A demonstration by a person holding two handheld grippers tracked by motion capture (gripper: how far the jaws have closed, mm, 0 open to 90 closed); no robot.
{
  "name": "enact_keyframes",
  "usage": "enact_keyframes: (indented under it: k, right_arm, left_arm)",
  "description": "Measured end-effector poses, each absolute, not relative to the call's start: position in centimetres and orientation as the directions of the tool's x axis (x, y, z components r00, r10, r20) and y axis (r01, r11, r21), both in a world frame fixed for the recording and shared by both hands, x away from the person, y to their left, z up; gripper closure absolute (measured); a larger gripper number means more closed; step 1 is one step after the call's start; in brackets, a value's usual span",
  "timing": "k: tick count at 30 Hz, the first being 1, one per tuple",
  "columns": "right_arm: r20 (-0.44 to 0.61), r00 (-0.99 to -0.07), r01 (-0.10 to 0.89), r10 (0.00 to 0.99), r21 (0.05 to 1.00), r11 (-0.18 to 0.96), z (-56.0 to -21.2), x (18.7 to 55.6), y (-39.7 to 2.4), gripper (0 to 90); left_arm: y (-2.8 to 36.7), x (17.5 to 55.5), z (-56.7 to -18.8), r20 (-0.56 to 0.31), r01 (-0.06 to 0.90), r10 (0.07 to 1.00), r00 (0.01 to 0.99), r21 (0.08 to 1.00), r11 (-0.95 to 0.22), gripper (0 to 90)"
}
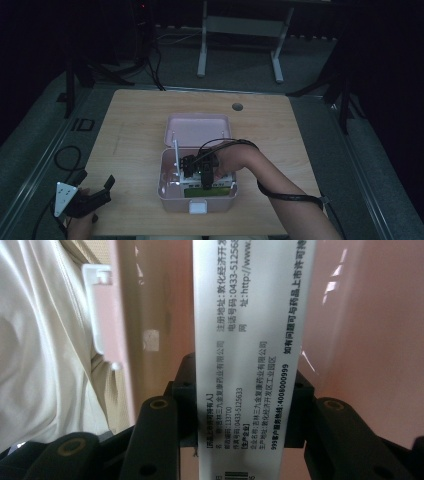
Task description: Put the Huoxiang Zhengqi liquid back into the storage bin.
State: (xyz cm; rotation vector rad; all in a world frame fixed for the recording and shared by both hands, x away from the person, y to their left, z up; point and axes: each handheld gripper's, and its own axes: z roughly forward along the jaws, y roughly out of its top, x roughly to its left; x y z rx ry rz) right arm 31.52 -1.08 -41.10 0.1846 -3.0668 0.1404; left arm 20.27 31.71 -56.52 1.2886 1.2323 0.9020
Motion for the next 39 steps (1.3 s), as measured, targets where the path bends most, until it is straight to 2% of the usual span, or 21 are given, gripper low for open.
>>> enact_keyframes:
  k: [11,27,39]
  right_arm:
    - [0.093,-0.990,-0.112,-0.102,-0.105,0.988,-44.2,31.6,-1.1,62.2]
    - [0.103,-0.988,-0.130,-0.118,-0.115,0.985,-46.5,31.5,-1.7,62.1]
    - [0.101,-0.991,-0.097,-0.088,-0.089,0.991,-46.6,31.4,-2.0,60.0]
  left_arm:
    - [31.7,20.3,-56.5,-0.148,0.152,0.973,0.175,0.981,0.121,0.3]
    - [31.7,20.3,-56.5,-0.146,0.153,0.973,0.177,0.981,0.120,0.3]
    - [31.7,20.3,-56.5,-0.146,0.153,0.973,0.176,0.981,0.119,0.3]
